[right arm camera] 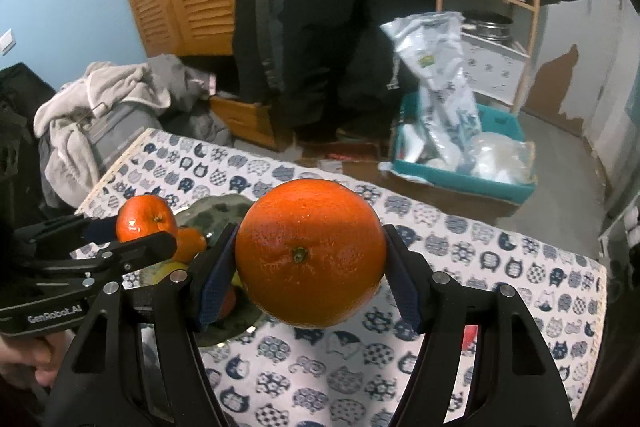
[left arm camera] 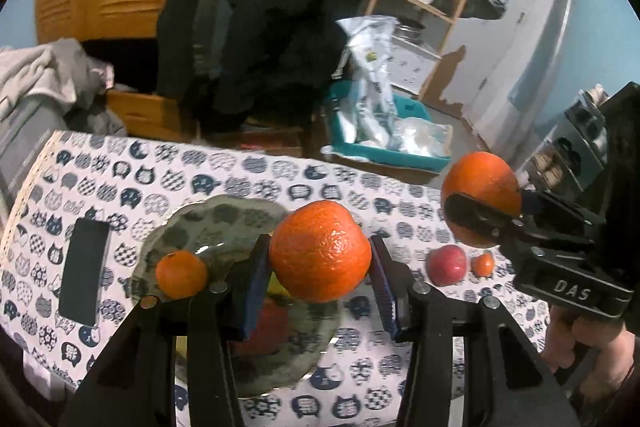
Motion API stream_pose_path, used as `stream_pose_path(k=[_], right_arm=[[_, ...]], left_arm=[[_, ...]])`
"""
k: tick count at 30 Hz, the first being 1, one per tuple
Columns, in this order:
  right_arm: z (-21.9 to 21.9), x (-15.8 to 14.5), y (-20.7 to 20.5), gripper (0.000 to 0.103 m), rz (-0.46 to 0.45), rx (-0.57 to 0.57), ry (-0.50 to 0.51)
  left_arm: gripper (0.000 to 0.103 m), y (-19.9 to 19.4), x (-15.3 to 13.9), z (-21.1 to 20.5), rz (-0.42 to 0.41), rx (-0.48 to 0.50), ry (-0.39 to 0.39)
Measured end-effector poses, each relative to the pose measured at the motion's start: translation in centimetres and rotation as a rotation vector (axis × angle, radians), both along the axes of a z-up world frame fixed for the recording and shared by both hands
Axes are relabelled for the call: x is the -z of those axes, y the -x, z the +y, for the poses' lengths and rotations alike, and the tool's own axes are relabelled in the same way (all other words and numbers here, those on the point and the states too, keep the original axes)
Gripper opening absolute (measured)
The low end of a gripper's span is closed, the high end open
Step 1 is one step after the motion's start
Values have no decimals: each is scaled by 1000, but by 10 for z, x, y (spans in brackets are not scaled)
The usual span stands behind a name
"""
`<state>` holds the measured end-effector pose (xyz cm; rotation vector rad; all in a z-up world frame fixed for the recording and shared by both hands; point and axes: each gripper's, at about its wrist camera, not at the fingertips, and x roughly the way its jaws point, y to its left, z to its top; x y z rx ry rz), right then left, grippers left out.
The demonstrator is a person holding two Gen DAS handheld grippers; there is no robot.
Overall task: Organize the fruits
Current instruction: 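Lower the tangerine and large orange into the bowl and open both tools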
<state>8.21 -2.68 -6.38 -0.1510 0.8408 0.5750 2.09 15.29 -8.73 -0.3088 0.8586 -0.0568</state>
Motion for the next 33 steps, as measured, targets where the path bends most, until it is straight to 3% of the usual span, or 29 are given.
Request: stream_pose_path(k=[18,33], right_arm=[[73,63,-19,69,148,-81,39],[128,108,-28,69,227,-172,67]], left_arm=[[48,-17,72,55,176,-123,74],[48,-2,94,89,237,-214,52]])
